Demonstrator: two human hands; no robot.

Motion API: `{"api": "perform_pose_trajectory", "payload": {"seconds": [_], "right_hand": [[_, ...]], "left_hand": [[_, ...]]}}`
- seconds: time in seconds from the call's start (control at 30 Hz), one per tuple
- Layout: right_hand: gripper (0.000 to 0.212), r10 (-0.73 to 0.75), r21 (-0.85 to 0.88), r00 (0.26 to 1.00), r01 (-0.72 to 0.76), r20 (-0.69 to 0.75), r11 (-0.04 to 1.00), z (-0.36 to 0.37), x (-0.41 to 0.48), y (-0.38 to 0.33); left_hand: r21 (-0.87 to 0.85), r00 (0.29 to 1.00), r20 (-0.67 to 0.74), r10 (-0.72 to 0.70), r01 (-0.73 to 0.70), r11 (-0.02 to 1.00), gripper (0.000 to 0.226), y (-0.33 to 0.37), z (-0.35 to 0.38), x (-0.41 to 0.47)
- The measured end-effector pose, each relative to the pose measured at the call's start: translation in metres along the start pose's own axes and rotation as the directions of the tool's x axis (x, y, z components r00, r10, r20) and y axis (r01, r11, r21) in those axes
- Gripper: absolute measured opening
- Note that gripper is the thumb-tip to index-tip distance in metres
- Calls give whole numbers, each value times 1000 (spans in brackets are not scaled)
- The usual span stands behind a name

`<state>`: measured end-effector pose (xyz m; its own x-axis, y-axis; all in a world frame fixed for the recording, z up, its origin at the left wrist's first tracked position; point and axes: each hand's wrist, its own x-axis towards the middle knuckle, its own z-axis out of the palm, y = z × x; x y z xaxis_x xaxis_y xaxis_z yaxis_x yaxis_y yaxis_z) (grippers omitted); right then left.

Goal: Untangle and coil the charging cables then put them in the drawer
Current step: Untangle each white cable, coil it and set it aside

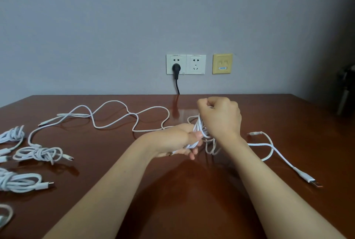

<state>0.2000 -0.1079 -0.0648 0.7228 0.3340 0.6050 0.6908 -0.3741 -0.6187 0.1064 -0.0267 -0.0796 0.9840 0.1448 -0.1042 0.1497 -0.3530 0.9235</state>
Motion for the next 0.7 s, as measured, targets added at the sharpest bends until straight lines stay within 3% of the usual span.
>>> {"api": "perform_pose_trajectory", "payload": {"seconds": [0.1,0.13,0.2,0.27,0.4,0.53,0.7], "right_hand": [[40,33,-19,999,-32,2,999,1,0,0],[40,57,-7,998,-57,-15,998,1,1,0],[40,119,35,991,-116,-65,993,0,2,2],[40,171,68,979,-164,-110,984,0,3,3],[40,233,120,961,-216,-149,969,0,3,3],[40,270,145,952,-250,-144,957,-2,7,4],[49,154,61,977,-164,144,985,-3,11,7]], "left_hand": [[446,993,-111,48,7,895,12,10,8,2],[531,985,-151,86,7,847,8,11,11,3],[608,954,-241,177,6,794,28,9,19,8],[634,923,-294,247,-5,773,32,8,23,11],[586,931,-280,232,-25,810,19,12,27,8],[570,891,-379,249,13,821,13,15,35,8],[467,905,-406,129,84,880,32,12,26,13]]}}
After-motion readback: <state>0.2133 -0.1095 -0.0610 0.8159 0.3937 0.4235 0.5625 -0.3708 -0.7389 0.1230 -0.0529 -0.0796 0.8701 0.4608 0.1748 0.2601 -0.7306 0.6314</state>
